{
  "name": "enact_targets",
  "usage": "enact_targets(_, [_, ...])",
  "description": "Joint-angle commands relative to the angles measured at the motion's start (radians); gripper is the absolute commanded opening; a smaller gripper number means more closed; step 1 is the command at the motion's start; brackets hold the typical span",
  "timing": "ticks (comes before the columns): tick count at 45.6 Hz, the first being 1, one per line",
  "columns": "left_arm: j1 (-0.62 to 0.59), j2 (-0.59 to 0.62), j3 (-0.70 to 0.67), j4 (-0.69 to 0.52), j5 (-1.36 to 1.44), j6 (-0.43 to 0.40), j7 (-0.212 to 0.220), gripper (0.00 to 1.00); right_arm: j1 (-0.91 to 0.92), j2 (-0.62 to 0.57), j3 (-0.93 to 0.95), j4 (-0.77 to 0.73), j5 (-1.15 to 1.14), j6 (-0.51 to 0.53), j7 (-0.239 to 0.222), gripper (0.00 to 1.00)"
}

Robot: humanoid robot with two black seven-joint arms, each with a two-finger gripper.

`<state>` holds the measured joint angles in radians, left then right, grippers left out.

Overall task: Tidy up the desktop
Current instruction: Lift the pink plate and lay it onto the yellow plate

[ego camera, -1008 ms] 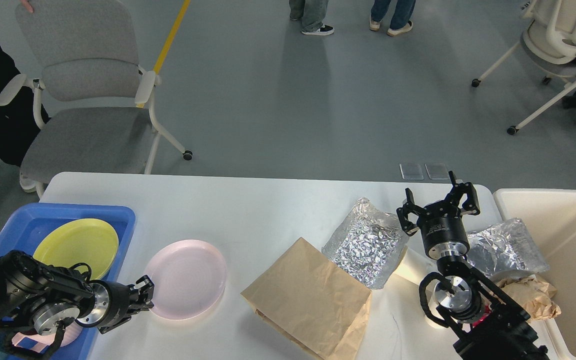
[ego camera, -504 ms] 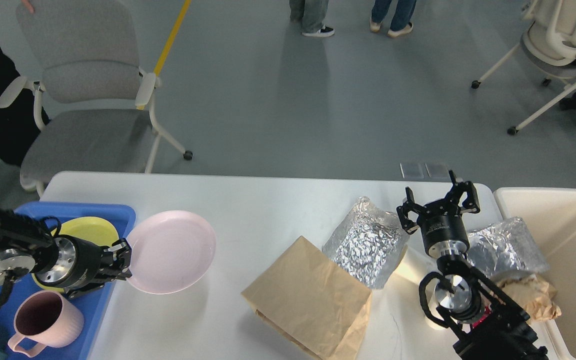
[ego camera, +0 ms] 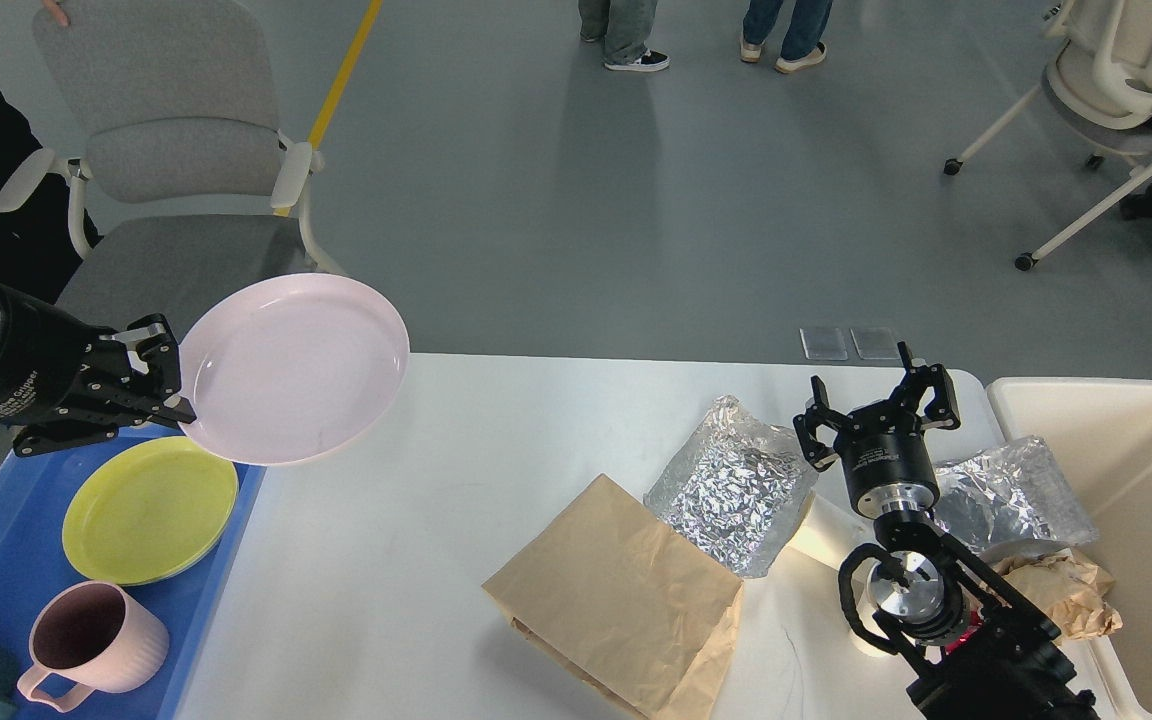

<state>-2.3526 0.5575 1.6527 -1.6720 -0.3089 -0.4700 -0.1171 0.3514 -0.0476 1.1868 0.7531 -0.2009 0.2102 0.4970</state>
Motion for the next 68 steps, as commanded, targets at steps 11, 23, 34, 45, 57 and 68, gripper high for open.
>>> enact_targets(11, [0.314, 0.228, -0.036, 0.484, 0.013, -0.116, 0.011, 0.0, -0.003, 0.0, 0.0, 0.005, 0.0, 0.0, 0.0, 1.0])
enact_targets(23, [0.812, 0.271, -0.378, 0.814, 0.024, -0.101, 0.086, 0.0, -0.003, -0.003, 0.0, 0.005, 0.0, 0.0, 0.0, 1.0])
enact_targets(34, [1.067, 0.211, -0.576, 0.971, 0.044, -0.039, 0.149, 0.0, -0.003, 0.0, 0.0, 0.005, 0.0, 0.0, 0.0, 1.0])
enact_targets(45, [1.144, 0.137, -0.587, 0.983, 0.076, 0.125, 0.175, 0.0, -0.002, 0.0, 0.0, 0.005, 0.0, 0.0, 0.0, 1.0])
enact_targets(57, [1.22, 0.097, -0.639, 0.983, 0.137, 0.145, 0.191, 0.0, -0.003, 0.0, 0.0, 0.005, 0.0, 0.0, 0.0, 1.0])
enact_targets(68, [1.23, 0.099, -0.654, 0.982, 0.137, 0.131, 0.191, 0.01, -0.002, 0.0, 0.0, 0.005, 0.0, 0.0, 0.0, 1.0])
